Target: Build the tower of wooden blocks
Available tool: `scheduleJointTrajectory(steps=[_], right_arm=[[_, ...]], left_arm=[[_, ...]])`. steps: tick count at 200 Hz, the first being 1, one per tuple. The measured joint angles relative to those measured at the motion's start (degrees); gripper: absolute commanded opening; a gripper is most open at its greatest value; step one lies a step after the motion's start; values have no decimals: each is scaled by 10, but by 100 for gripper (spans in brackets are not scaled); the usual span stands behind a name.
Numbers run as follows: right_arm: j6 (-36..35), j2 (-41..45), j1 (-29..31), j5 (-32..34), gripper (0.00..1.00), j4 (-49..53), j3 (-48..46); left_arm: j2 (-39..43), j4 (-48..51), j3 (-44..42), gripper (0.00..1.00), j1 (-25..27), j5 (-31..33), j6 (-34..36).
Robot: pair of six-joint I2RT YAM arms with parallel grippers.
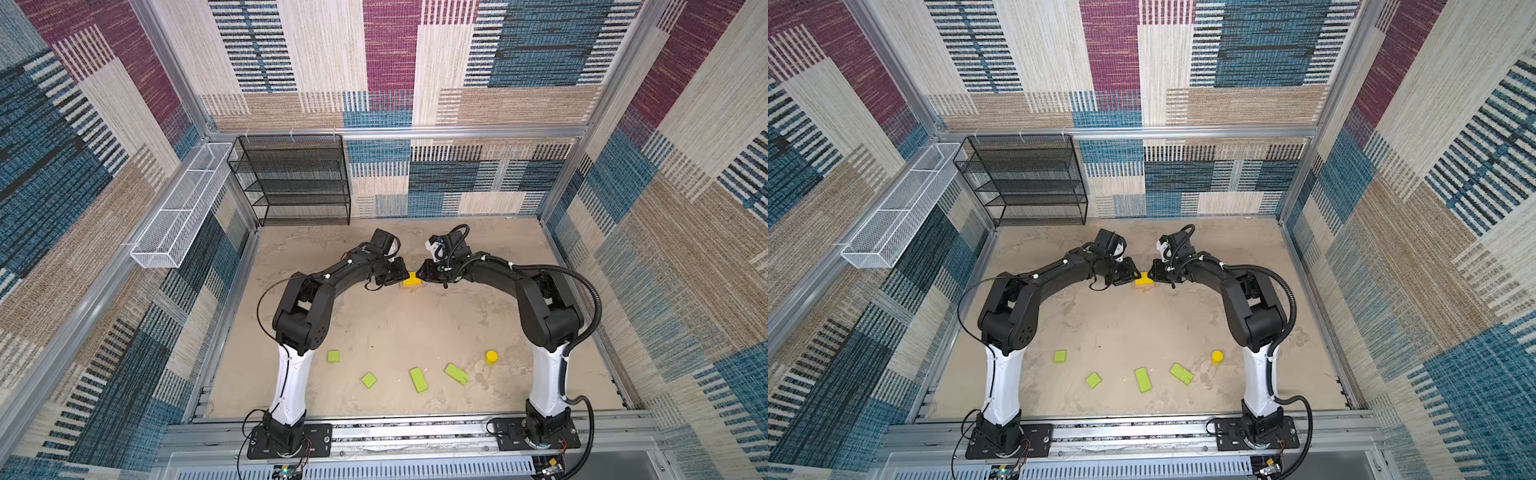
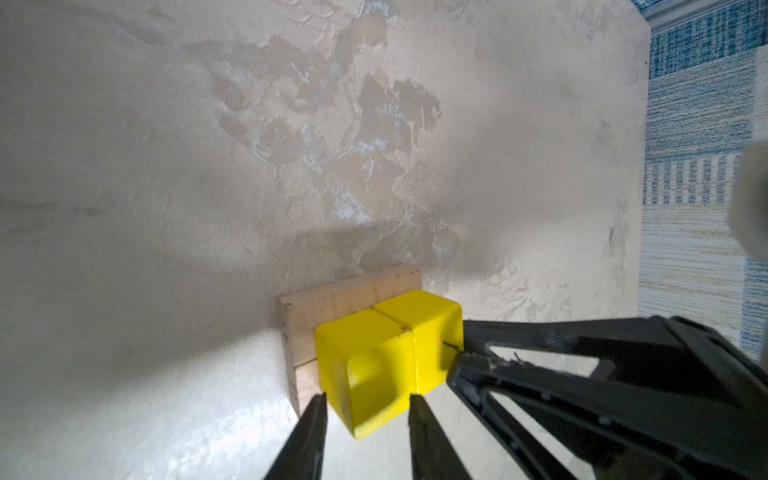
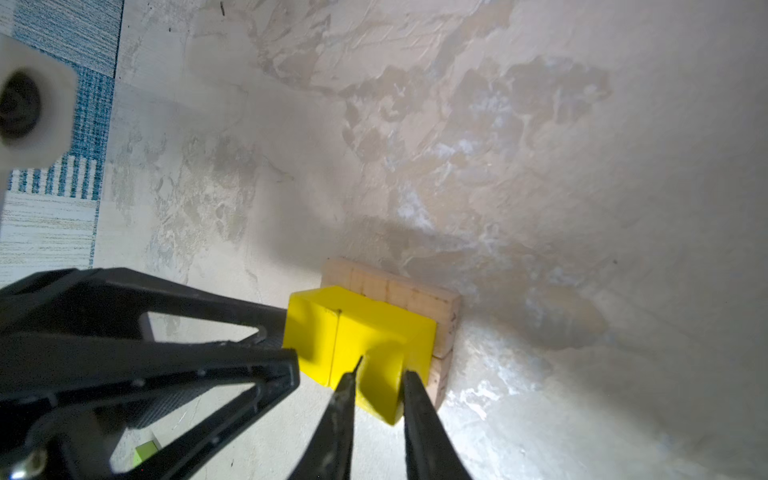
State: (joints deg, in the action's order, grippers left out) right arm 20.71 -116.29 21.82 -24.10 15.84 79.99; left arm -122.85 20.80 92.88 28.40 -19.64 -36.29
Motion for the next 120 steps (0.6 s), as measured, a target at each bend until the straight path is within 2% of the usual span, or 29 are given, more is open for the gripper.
scheduleJointTrajectory(steps=[46, 120], right_arm=[[0, 0, 1, 0, 21, 0, 0], [2, 0, 1, 0, 32, 0, 0]], left_arm=[[-1, 0, 0, 36, 0, 0, 0], [-1, 0, 0, 38, 0, 0, 0]])
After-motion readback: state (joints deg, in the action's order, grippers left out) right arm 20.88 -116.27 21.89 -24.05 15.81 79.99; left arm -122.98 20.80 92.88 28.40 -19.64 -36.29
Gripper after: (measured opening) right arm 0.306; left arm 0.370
